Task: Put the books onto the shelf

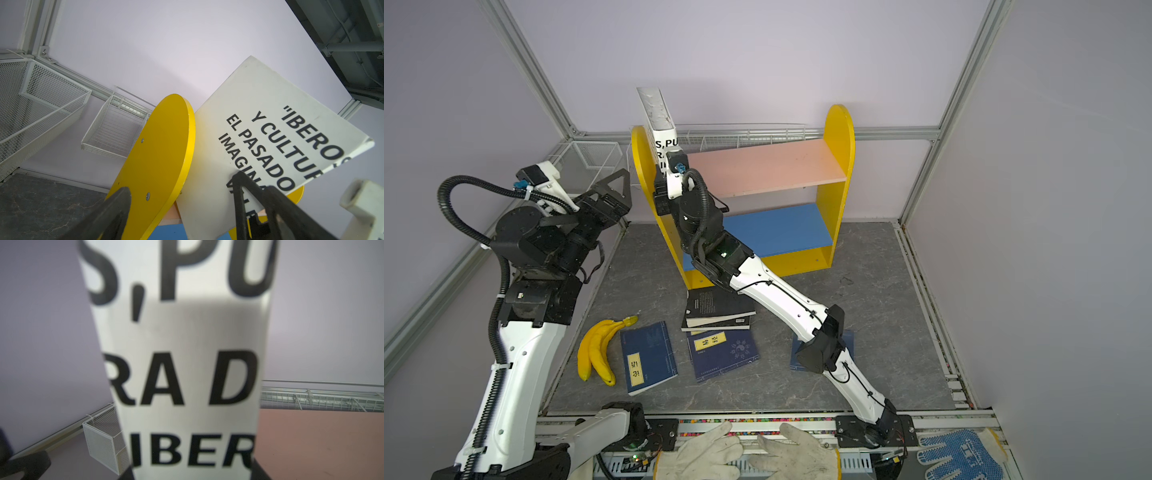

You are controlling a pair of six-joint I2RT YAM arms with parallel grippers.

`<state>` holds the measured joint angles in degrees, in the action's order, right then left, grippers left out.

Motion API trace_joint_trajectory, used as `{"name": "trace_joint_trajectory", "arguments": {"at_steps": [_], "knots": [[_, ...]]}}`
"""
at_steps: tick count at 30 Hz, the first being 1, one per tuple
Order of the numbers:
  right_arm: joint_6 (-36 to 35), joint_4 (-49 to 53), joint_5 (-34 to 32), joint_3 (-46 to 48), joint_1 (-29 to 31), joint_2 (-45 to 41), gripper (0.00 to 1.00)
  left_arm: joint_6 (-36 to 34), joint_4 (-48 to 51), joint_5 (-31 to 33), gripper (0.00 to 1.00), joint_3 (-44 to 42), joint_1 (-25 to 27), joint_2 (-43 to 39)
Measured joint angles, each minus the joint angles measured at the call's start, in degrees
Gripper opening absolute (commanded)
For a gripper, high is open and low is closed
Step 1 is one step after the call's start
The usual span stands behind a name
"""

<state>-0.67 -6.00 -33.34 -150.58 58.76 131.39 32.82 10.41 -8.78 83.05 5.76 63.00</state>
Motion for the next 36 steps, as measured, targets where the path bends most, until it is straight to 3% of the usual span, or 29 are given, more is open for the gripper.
{"name": "trace_joint_trajectory", "arguments": {"at_steps": [2, 7, 11, 18, 28, 36], "knots": [[0.5, -0.5, 0.9, 0.6, -0.1, 0.0, 0.61, 0.3, -0.2, -0.7, 1.0, -0.2, -0.4, 0.2], [1.2, -0.7, 2.9, 3.9, 0.0, 0.0, 0.71, 1.5, -1.3, -2.6, 1.0, -0.9, -1.3, 0.5], [1.3, -2.2, 4.0, 7.8, 0.1, 0.0, 0.73, 2.6, -2.2, -4.7, 1.0, -0.9, -2.1, 1.6], [-0.3, -4.8, 6.8, 17.6, 0.4, -3.2, 0.9, 3.8, -2.8, -7.9, 1.0, -0.9, -3.6, 3.4], [-4.5, -11.8, 10.8, 31.5, 0.6, -14.3, 0.99, 3.5, -2.8, -12.0, 1.0, -0.9, -4.2, 3.4], [-3.5, -20.3, 18.2, 51.6, -0.4, -28.8, 0.92, -1.4, 0.3, -18.3, 1.0, 2.3, -4.3, 4.3]]}}
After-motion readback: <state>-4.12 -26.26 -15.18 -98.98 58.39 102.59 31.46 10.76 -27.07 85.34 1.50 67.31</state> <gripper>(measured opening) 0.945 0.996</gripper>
